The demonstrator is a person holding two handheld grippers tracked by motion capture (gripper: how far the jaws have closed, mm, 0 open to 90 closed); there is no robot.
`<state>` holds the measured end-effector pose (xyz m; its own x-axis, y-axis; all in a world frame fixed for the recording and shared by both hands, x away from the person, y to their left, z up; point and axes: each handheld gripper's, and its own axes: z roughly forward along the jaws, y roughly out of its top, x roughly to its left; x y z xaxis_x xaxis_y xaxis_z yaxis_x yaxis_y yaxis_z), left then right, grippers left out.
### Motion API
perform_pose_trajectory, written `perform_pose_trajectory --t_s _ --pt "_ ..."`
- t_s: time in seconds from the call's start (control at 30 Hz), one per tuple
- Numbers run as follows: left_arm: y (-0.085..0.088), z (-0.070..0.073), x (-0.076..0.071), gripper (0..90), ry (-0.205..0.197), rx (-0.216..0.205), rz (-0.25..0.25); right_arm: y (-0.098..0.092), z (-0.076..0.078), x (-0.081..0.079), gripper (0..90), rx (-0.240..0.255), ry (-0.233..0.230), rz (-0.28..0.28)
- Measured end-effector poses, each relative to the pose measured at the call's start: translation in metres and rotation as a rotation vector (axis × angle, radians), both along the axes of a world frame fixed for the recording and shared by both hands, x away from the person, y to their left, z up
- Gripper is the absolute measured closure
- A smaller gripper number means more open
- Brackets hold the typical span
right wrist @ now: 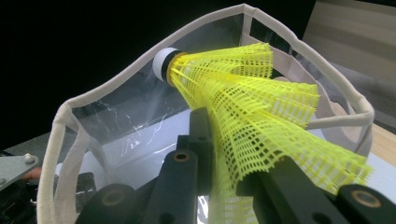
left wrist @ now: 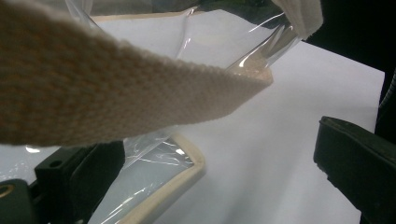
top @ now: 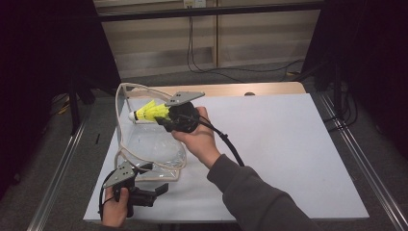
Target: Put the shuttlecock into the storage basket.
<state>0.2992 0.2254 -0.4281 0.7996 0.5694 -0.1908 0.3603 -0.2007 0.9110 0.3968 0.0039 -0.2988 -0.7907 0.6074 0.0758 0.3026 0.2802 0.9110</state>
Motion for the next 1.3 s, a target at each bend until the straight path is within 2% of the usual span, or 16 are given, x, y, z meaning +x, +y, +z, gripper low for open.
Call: perform_pose_trajectory --t_s 0.67,1.3 --pt "0.000 0.000 0.000 2.0 -0.001 0.002 0.001 0.022 -0.002 -0.005 82.5 0.015 0.012 0.015" --pt "0.000 0.000 0.000 2.0 -0.001 0.000 -0.001 0.033 -0.012 -0.003 82.5 -0.004 0.024 0.002"
